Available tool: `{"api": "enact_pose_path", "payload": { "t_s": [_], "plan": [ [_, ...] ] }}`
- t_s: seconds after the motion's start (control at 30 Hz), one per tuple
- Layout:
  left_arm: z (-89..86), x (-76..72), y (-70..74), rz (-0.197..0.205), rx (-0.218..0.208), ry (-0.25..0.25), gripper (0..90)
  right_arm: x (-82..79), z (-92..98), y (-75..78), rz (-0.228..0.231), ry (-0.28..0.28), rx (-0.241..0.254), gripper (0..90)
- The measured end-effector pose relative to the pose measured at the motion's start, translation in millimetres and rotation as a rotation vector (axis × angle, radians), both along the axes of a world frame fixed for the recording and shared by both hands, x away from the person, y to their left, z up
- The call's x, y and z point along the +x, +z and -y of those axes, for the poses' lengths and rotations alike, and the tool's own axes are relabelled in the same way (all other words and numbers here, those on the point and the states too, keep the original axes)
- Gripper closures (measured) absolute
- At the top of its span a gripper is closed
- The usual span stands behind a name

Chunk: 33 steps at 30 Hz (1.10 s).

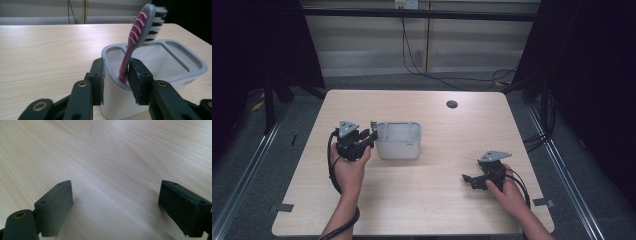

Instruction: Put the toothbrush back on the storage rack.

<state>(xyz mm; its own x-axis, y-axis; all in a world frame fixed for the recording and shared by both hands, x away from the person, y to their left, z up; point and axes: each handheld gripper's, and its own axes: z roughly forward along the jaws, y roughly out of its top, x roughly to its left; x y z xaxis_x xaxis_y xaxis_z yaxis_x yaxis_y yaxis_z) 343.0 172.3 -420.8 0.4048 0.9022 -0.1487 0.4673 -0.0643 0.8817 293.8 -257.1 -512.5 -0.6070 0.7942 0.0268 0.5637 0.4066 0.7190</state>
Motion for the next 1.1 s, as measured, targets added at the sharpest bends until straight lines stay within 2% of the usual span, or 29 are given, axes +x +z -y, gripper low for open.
{"api": "enact_pose_path", "payload": {
  "t_s": [0.43, 0.6, 0.7, 1.1],
  "plan": [
    [-3.5, -0.4, 0.4, -0.006, 0.015, -0.025, 56.8, 0.0, 0.0, 0.0, 0.000, 0.000, 0.000, 11.7],
    [-3.9, -1.6, 2.3, 0.004, 0.010, -0.038, 54.2, 0.0, 0.0, 0.0, 0.000, -0.001, 0.000, 11.7],
    [-3.6, -1.5, 3.3, 0.001, 0.011, -0.050, 49.6, 0.0, 0.0, 0.0, 0.000, 0.000, 0.000, 11.7],
    [-5.4, -2.8, 6.6, -0.016, -0.004, -0.094, 47.1, 0.0, 0.0, 0.0, 0.000, -0.001, 0.000, 11.7]
  ]
}}
